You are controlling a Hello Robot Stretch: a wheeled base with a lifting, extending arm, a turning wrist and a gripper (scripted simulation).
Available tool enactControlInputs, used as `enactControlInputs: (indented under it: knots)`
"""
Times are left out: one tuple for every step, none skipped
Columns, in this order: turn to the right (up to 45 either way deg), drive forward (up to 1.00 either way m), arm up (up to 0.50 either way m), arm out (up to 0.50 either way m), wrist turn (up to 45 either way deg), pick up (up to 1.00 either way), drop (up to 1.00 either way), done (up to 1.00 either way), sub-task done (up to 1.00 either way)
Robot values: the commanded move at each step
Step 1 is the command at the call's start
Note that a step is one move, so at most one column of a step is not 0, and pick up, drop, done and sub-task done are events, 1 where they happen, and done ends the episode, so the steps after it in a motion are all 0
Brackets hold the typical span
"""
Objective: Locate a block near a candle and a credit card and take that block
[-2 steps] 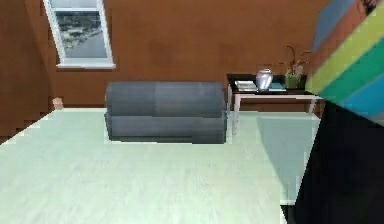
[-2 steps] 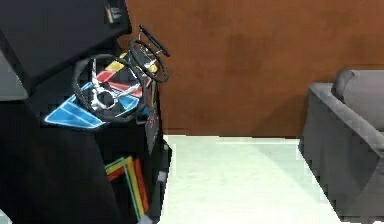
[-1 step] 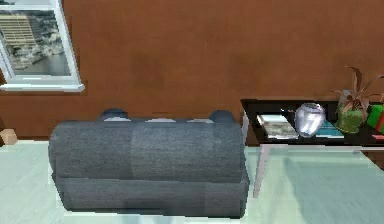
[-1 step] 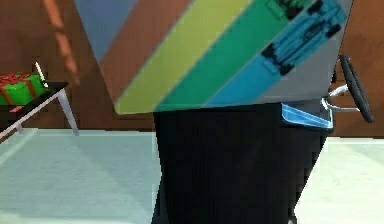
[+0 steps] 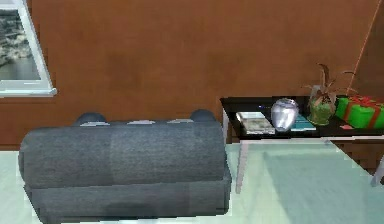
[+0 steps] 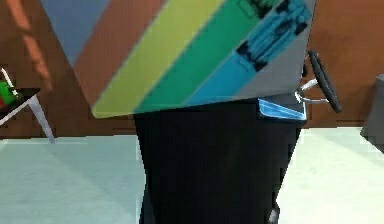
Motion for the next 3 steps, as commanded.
enactControlInputs:
  knots:
    - [0.0, 0.50, 0.00, 0.00, 0.0, 0.00, 0.00, 0.00, 0.00]
    - [45.0, 0.00, 0.00, 0.00, 0.0, 0.00, 0.00, 0.00, 0.00]
    - [15.0, 0.00, 0.00, 0.00, 0.0, 0.00, 0.00, 0.00, 0.00]
